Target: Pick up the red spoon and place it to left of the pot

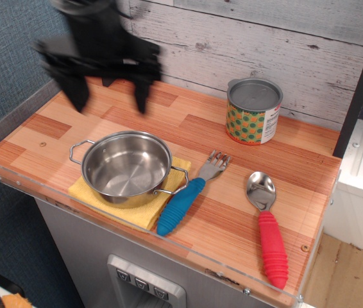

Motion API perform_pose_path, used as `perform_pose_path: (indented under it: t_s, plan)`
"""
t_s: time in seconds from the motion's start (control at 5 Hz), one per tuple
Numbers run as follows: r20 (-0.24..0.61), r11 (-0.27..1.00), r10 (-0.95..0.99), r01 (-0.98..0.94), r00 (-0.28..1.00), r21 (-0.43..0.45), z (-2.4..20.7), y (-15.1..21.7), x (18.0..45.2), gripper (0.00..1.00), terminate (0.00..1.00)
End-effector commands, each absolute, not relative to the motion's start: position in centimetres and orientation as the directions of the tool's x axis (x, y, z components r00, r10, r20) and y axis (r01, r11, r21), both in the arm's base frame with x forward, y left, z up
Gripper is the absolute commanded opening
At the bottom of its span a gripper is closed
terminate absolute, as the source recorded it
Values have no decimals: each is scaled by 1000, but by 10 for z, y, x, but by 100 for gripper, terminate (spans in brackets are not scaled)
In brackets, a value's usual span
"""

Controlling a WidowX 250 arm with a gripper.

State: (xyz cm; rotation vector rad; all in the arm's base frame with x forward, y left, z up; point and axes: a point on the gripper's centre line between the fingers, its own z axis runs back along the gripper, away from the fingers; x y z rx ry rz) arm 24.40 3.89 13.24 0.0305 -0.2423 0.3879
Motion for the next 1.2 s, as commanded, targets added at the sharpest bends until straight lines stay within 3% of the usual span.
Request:
perform_pose_path:
  t_s: [0.0,0.4,1.0]
  plan:
    - [219,905,422,-398,880,-148,115,-35,274,100,0]
    - [167,911,410,-396,897,-110,74,-93,286,100,0]
    - [110,906,424,-419,899,-61,37,-111,290,100,0]
